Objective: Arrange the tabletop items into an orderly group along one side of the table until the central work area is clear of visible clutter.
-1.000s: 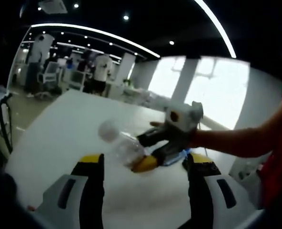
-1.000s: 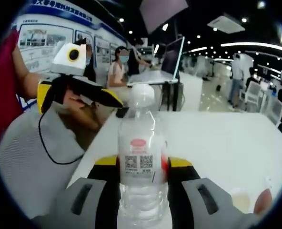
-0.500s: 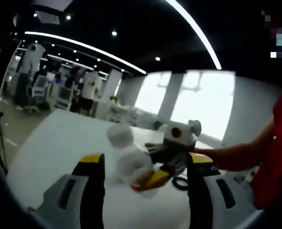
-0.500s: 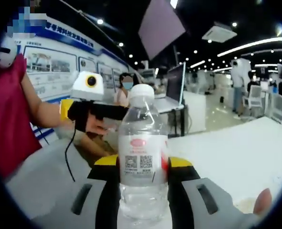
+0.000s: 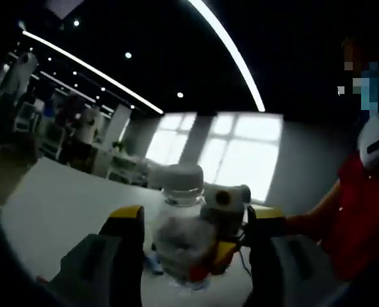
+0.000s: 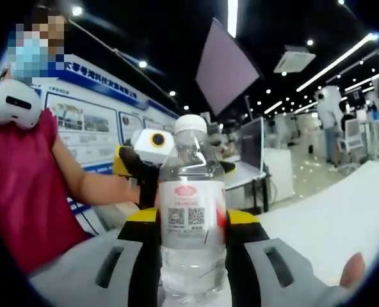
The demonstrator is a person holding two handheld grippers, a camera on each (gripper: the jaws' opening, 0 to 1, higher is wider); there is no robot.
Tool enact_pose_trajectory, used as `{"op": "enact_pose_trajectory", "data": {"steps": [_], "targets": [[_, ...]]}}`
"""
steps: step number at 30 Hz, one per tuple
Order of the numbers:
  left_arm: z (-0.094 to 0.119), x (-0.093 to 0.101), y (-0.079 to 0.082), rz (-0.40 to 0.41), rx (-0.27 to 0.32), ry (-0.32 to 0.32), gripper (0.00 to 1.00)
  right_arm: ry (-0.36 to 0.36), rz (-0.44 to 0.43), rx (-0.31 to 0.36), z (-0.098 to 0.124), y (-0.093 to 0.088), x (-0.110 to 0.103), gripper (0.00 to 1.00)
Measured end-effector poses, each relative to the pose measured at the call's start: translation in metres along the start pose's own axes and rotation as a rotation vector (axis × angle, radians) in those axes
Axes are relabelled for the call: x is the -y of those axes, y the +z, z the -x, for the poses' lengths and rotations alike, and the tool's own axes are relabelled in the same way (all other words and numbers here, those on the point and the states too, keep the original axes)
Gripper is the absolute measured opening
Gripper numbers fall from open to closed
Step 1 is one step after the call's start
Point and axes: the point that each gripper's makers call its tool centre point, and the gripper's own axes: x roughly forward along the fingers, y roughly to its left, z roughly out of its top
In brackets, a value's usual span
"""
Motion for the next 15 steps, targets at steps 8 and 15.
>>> {"op": "enact_pose_trajectory", "data": {"steps": [8, 15], "targets": [[-0.011, 0.016, 0.006, -0.033, -0.051, -0.103, 0.52, 0.028, -0.007, 0.056, -0.001, 0.012, -0.013, 0.36], [-0.014, 0.021, 0.005, -0.038, -0.121, -0.171, 0.42, 0.044, 0.0, 0.077, -0.001, 0.019, -0.02, 0.36]]}}
